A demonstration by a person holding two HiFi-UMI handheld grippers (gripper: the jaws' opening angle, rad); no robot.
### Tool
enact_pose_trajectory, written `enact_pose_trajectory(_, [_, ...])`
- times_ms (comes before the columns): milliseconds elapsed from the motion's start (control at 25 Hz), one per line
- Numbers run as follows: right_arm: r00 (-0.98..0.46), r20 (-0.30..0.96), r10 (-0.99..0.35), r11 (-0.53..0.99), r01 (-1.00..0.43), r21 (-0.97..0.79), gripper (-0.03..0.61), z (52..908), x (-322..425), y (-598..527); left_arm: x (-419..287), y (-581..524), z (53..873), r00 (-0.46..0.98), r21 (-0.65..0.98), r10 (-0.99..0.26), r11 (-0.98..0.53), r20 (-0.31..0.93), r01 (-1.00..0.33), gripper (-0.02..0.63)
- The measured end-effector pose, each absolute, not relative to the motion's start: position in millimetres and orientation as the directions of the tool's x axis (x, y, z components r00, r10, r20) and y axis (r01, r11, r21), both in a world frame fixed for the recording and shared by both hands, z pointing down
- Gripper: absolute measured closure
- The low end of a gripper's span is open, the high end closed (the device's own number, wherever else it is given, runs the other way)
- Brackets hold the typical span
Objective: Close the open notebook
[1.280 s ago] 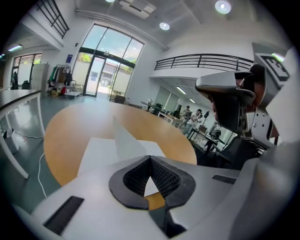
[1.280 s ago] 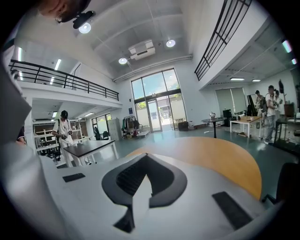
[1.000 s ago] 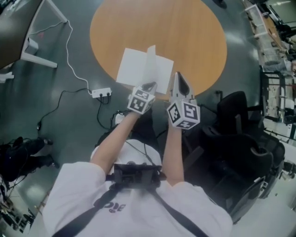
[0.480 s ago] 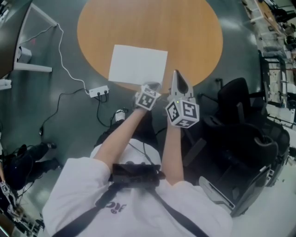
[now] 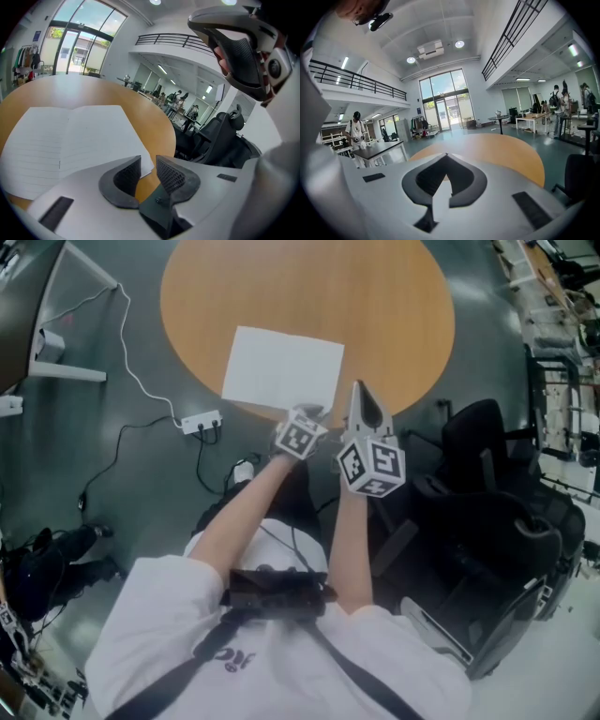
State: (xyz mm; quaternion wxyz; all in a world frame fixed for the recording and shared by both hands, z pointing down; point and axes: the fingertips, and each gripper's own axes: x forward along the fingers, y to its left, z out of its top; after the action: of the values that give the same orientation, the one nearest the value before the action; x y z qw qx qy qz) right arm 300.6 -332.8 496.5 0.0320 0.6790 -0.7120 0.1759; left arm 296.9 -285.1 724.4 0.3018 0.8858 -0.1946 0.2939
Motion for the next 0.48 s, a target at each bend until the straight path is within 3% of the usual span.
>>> enact_pose_trajectory(80, [-0.088,0.283,-0.955,0.03,-0.979,-0.204,0.555,496,297,-334,296,-281,721,0.773,0.455,-0.152,-0.732,0.617,-0.507,0.443])
enact_pose_trajectory(160, [-0.101,0.28,-0.955,0.045,-0.979,-0.201,0.555,494,293,-337,292,-277,718,0.786,0.48,-0.137,-0.724,0.603,-0.495,0.402])
enact_pose_trajectory(280, [-0.117,0.277,-0.954,0.063,-0.979,-0.196,0.555,492,287,-340,268,-277,714,0.782,0.478,-0.169,-0.708,0.6,-0.52,0.391])
enact_pose_trajectory(480, [-0.147,0.275,-0.95,0.096,-0.977,-0.19,0.555,492,271,-345,193,-307,699,0.73,0.438,-0.387,-0.61,0.563,-0.661,0.391])
